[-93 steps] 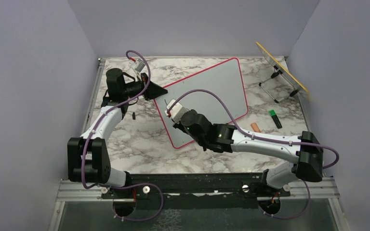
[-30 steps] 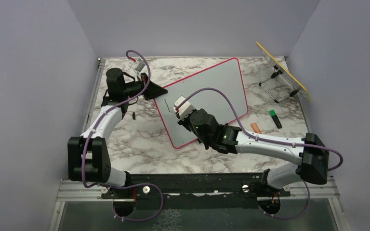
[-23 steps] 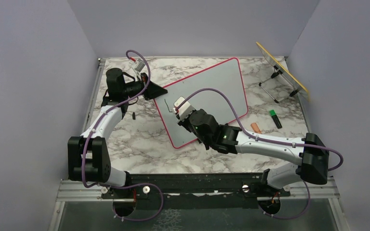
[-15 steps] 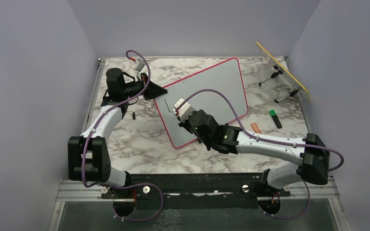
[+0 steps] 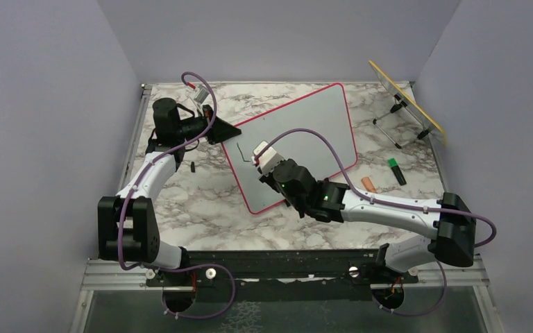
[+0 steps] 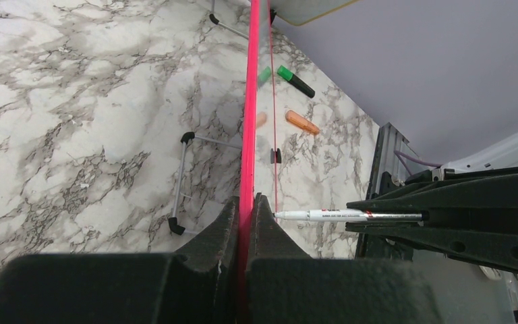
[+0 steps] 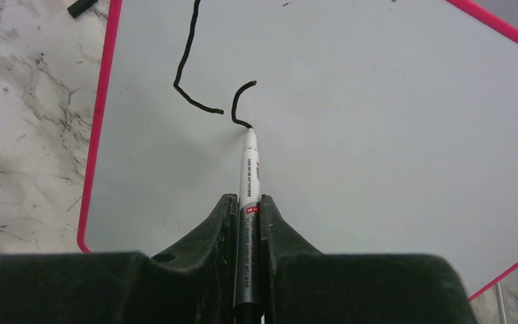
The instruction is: Write a sentence on the whiteboard
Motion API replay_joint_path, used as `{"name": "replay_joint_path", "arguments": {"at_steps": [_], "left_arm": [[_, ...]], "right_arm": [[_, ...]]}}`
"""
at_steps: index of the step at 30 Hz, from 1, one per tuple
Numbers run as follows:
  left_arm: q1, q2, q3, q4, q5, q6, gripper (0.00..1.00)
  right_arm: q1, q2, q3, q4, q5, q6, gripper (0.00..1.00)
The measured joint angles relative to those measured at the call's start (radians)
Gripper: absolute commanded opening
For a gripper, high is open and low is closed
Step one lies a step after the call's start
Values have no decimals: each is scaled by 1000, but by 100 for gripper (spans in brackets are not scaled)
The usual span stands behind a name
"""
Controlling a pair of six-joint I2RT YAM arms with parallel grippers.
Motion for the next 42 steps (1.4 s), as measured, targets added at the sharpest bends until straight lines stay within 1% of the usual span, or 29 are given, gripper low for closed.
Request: {"name": "replay_joint_path", "arguments": {"at_steps": [10,19,42], "left_arm": [[0,0,0,0,0,0,0],[0,0,0,0,3,0,0],[0,2,2,0,4,0,0]], "right_arm": [[-1,-6,-15,16,31,0,1],[-10,-6,-17,74,49,-5,1],[-14,2,-16,121,28,-24,1]]}}
